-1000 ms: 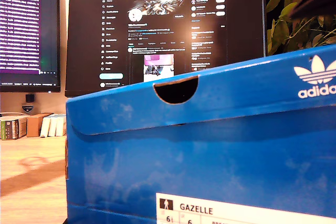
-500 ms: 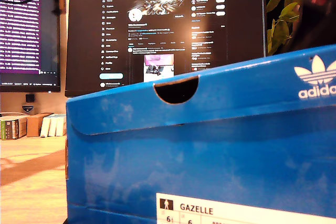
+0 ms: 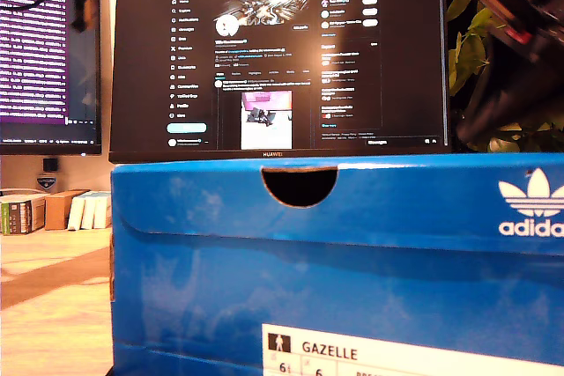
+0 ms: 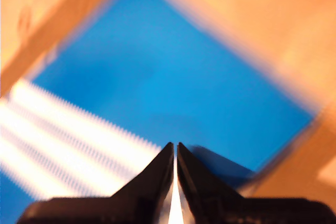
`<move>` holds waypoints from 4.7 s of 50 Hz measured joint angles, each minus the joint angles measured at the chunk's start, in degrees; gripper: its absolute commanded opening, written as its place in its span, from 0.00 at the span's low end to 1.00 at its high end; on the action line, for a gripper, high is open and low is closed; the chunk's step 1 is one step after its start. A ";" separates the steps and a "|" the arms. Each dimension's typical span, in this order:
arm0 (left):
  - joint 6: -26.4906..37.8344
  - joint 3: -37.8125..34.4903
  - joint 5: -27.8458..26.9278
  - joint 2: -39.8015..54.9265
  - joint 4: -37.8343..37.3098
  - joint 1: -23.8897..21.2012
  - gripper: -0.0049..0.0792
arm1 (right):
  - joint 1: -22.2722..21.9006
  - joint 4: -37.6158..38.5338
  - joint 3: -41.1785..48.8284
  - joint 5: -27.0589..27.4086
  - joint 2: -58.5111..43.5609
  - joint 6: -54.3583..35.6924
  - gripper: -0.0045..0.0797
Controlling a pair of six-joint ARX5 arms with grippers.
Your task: Close the blue shoebox by pushing the lid with your left arm and holding the box in place with your right arm
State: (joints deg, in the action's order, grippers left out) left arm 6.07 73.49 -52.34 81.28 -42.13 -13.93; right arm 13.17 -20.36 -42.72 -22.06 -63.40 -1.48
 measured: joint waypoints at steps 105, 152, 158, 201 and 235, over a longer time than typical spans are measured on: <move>-8.13 -31.41 22.58 -50.40 15.63 19.32 0.04 | -16.94 4.02 13.49 13.44 41.75 2.89 0.04; -4.31 -49.20 36.48 -77.09 21.27 19.32 0.04 | -16.94 11.76 27.61 19.85 62.42 1.38 0.04; -4.31 -51.76 37.68 -81.53 21.86 19.32 0.04 | -16.94 12.15 29.83 19.45 62.95 1.31 0.04; -13.18 -64.50 58.80 -81.44 22.36 19.32 0.04 | -16.94 9.25 38.75 28.96 62.93 -0.04 0.04; -13.35 -69.53 56.85 -81.46 19.61 16.63 0.04 | -16.94 8.33 40.68 30.03 62.93 4.66 0.04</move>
State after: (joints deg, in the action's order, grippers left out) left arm -7.29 3.97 4.51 -0.19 -22.52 2.70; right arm -3.77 -12.03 -2.04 7.97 -0.47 3.18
